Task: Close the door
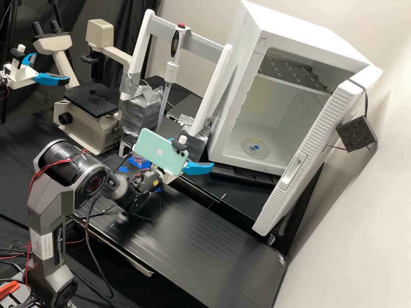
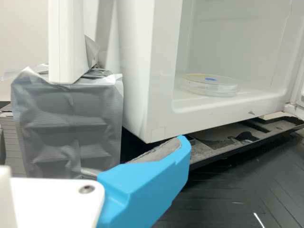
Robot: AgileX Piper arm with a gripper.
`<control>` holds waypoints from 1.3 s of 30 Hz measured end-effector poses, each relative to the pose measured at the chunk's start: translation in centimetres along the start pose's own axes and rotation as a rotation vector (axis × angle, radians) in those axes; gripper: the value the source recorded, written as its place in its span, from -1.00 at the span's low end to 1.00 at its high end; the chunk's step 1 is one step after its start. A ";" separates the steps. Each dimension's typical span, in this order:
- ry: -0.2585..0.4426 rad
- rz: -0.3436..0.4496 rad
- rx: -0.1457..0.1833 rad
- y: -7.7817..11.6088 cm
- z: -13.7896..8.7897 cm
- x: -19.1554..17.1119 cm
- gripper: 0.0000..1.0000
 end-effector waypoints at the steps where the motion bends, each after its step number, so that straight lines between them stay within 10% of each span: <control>1: 0.000 0.000 0.000 0.0 0.0 0.0 1.00; 16: 0.030 0.037 0.003 1.1 0.9 -2.8 1.00; 25: 0.065 0.250 0.035 6.1 2.8 -8.5 1.00; 39: -0.125 0.540 0.033 13.8 8.4 -11.2 1.00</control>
